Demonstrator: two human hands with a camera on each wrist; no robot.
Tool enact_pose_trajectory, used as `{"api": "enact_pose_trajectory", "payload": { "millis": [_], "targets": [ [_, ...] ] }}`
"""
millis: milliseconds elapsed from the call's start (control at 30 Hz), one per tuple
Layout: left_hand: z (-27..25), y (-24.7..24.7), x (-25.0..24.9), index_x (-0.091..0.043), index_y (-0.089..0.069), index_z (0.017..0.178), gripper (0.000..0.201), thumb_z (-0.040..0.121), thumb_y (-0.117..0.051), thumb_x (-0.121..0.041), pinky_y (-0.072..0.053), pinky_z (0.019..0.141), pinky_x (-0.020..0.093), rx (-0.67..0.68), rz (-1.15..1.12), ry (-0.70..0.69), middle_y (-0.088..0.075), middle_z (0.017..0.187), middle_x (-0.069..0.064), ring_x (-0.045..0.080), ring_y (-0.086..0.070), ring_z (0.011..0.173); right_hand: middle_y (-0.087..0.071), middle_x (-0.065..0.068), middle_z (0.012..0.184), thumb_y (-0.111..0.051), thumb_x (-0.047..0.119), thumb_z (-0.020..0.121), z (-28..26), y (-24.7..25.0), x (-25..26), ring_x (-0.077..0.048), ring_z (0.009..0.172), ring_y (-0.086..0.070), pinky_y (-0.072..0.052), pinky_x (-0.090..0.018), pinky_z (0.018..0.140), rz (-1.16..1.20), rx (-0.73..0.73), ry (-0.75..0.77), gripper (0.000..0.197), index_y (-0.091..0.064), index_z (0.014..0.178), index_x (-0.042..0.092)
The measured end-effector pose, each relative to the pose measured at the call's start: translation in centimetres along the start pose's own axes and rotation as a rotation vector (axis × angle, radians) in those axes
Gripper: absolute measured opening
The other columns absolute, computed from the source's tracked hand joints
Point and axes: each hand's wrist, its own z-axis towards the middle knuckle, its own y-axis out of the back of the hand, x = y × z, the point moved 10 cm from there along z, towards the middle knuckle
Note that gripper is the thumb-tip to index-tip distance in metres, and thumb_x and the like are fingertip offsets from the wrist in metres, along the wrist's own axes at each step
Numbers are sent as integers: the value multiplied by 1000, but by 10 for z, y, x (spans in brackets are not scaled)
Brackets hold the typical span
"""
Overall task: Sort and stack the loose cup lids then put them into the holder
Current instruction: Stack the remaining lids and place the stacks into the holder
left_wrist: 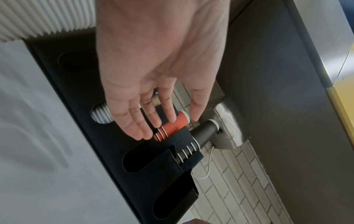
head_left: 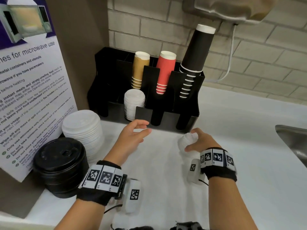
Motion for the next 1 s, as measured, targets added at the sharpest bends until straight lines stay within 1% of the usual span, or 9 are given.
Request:
{"api": "enact_pose_trajectory", "payload": {
  "millis": [167,267,333,433,533,600,700,833,1000],
  "targets": [
    [-4,-1,-4,-33,-65,108,20,91,-67,-23,-52,96,37,5,19,-12,-62,115,-9,14,-63,105,-48,-8,111,-80,25,71,-7,22,7,-26,94,-51,-42,-30,72,25,-81,48,72,-40,132,26],
    [-8,-12,-11,-37,-61,115,36,84,-75,-29,-53,88,30,64,54,-48,-60,123,-10,6,-64,101,-53,1,106,-82,29,69,-24,40,36,-20,93,-54,-39,-21,61,197,-109,226,65,-45,122,33],
    [-13,-25,-17,-44,-51,129,65,70,-80,-42,-51,84,22,143,58,-81,-55,130,-16,2,-62,107,-57,6,103,-83,32,68,-42,37,68,-15,95,-57,-42,-20,68,359,-33,371,60,-48,116,41],
    [-18,-42,-26,-51,-36,140,95,58,-84,-46,-52,94,28,217,-24,-140,-47,140,-16,5,-54,122,-62,-1,111,-81,35,67,-65,16,116,-16,104,-60,-50,-33,90,474,146,532,65,-46,120,53],
    [-19,-40,-33,-47,-38,141,94,61,-85,-36,-54,92,26,192,-79,-208,-50,140,-9,9,-56,123,-62,3,118,-78,32,68,-79,4,139,-15,111,-59,-50,-43,98,513,231,626,67,-47,125,51],
    [-19,-34,-35,-43,-44,139,86,66,-87,-27,-55,85,24,171,-77,-239,-53,136,-5,12,-59,120,-63,1,117,-78,29,69,-82,2,142,-15,110,-60,-52,-44,96,545,259,644,65,-51,125,48],
    [-20,-28,-36,-39,-47,138,82,68,-87,-22,-56,87,29,167,-73,-248,-56,133,-4,17,-60,118,-63,-3,113,-78,27,69,-84,2,142,-19,105,-64,-53,-46,93,580,291,655,61,-54,122,47],
    [-21,-23,-43,-33,-47,138,84,66,-88,-25,-53,97,32,140,-29,-298,-56,132,-6,13,-57,121,-65,-5,112,-82,30,68,-84,4,146,-19,103,-65,-54,-39,92,592,282,679,61,-55,122,38],
    [-23,-20,-46,-35,-47,137,87,61,-87,-27,-55,91,29,113,-36,-300,-56,131,-9,7,-61,113,-66,-4,112,-85,31,63,-82,6,147,-16,101,-67,-54,-30,85,637,271,679,62,-57,119,34]
  ]
}}
